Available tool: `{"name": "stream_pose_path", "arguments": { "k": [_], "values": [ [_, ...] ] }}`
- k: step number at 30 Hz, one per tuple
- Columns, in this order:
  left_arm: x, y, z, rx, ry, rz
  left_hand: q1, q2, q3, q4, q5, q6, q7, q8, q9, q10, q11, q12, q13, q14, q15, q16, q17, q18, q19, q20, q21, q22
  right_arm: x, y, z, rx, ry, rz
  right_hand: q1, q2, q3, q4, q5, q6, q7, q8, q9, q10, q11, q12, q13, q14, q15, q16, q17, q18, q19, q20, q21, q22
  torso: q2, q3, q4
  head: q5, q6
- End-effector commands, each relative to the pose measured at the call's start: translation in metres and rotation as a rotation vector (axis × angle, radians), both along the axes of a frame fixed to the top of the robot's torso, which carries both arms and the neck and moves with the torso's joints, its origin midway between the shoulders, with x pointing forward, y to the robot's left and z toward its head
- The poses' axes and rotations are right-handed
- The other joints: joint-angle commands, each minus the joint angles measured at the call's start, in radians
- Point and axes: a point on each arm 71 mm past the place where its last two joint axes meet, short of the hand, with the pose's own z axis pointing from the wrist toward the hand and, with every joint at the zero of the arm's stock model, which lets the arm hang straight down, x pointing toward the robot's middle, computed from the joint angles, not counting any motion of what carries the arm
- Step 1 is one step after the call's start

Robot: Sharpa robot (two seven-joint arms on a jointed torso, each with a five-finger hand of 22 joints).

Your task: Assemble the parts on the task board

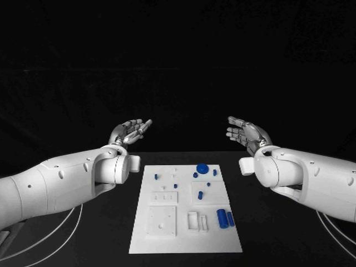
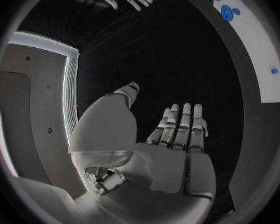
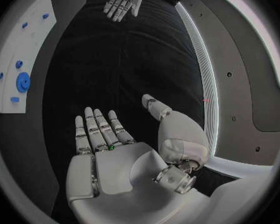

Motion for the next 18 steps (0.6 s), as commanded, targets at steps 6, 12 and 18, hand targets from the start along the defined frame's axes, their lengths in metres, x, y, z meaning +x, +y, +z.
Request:
{"name": "stream_pose_path", "arguments": {
  "k": [6,12,18],
  "values": [
    [0.015,0.002,0.003,-0.053,0.091,-0.071,0.042,-0.004,0.013,0.01,0.008,0.019,0.003,0.016,0.017,0.027,0.004,0.009,0.004,0.019,0.003,0.011,0.017,-0.016,0.019,0.004,0.012,0.044,0.013,0.0,0.003,0.019,0.159,0.204,0.14,0.058,-0.118,-0.166,0.129,0.112,0.095,0.079,0.064,0.186,0.021,0.026,0.014,0.109,0.02,0.072,0.047,0.041,0.13,0.005,0.033,0.324,0.0,0.0,-0.0005,0.0,0.0],
    [0.013,0.001,0.003,-0.068,0.088,-0.1,0.052,0.007,0.0,0.008,0.007,0.038,0.015,0.03,0.035,0.041,0.01,0.014,0.006,0.03,0.005,0.017,0.019,-0.016,0.027,0.001,0.016,0.043,0.03,-0.002,0.01,-0.377,-0.029,0.222,0.273,0.026,-0.091,-0.195,0.146,0.229,0.095,0.117,0.064,0.306,0.012,0.061,0.023,0.24,0.014,0.125,0.055,0.1,0.291,-0.01,0.057,0.341,0.001,-0.0036,-0.0017,0.006,-0.008],
    [0.009,0.003,0.005,-0.078,0.073,-0.118,0.165,0.076,-0.05,-0.042,0.027,0.179,0.061,0.092,0.064,0.18,0.05,0.073,0.03,0.181,0.013,0.091,0.038,0.013,0.171,-0.045,0.068,0.037,0.038,0.002,0.013,-0.592,-0.136,0.254,0.395,-0.016,0.013,-0.185,0.113,0.367,0.065,0.152,0.061,0.462,-0.045,0.113,0.045,0.457,-0.073,0.218,0.092,0.175,0.511,-0.023,0.109,0.323,0.003,-0.0028,-0.0008,0.009,-0.004]
  ]
}}
